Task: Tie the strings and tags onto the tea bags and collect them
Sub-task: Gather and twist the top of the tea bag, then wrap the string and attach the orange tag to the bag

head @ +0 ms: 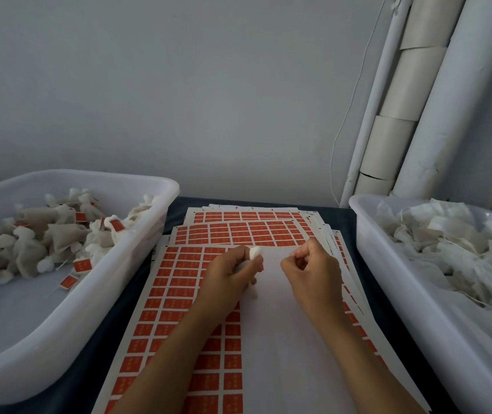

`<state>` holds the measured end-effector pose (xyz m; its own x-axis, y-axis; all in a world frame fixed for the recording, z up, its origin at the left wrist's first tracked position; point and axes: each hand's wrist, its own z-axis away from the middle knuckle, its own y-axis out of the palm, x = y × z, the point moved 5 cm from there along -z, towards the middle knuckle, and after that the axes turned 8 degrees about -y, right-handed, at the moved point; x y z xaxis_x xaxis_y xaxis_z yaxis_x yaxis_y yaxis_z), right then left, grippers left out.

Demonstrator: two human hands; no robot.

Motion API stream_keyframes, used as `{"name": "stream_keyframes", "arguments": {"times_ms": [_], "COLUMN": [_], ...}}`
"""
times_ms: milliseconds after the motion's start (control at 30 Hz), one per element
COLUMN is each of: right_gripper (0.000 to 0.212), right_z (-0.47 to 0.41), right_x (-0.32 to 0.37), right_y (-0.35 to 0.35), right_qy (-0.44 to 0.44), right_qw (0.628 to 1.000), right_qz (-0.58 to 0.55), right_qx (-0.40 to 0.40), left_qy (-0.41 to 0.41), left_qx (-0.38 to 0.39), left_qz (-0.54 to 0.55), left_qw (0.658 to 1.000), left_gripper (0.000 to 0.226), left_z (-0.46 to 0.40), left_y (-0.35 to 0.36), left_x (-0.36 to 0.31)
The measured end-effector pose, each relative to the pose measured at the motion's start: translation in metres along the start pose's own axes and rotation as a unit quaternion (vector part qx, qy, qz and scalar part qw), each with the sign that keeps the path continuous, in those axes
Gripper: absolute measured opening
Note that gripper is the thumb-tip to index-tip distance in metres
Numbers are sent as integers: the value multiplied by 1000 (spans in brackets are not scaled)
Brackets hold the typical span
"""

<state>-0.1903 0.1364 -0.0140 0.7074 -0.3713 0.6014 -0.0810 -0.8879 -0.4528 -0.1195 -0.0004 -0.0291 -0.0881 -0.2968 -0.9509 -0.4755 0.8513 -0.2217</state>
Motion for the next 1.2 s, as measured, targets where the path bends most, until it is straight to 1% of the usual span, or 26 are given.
{"name": "stream_keyframes", "arguments": {"times_ms": [67,133,200,233,333,433,500,600,633,700,767,867,1200], "right_gripper": [24,15,6,8,15,12,15,26,27,26,29,28,39], "right_z": [0,2,1,-1,-10,-16,-21,-30,-33,-35,-31,-22,-14], "right_x": [-6,-14,-20,-21,-20,-17,-15,-10,-9,-9,-6,-2,3], "right_y": [9,19,27,30,38,41,43,53,57,62,62,60,56], "right_qy": [25,47,60,60,25,-28,-64,-101,-110,-132,-170,-226,-242], "right_qw": [998,993,989,988,980,964,946,901,891,884,874,865,862], "right_qz": [-19,-27,-19,-8,43,84,122,233,258,270,302,308,321], "right_qx": [53,105,134,144,192,250,295,352,358,357,340,325,310], "left_qy": [-9,-19,-34,-44,-66,-74,-76,-83,-84,-90,-94,-98,-104], "left_qx": [-16,-32,-53,-67,-104,-115,-128,-143,-144,-146,-150,-157,-163], "left_qz": [-6,-39,-43,-38,-21,-3,13,31,35,40,43,47,54], "left_qw": [1000,999,997,996,992,991,989,986,985,984,983,982,980], "left_gripper": [18,20,21,20,21,22,22,22,22,21,20,19,18], "left_z": [0,1,1,1,-2,-1,-1,-3,-3,-3,-3,-2,0], "left_y": [0,3,4,3,-2,-3,-4,-7,-7,-8,-8,-7,-7], "left_x": [3,5,8,9,13,17,18,20,21,21,21,20,21]}}
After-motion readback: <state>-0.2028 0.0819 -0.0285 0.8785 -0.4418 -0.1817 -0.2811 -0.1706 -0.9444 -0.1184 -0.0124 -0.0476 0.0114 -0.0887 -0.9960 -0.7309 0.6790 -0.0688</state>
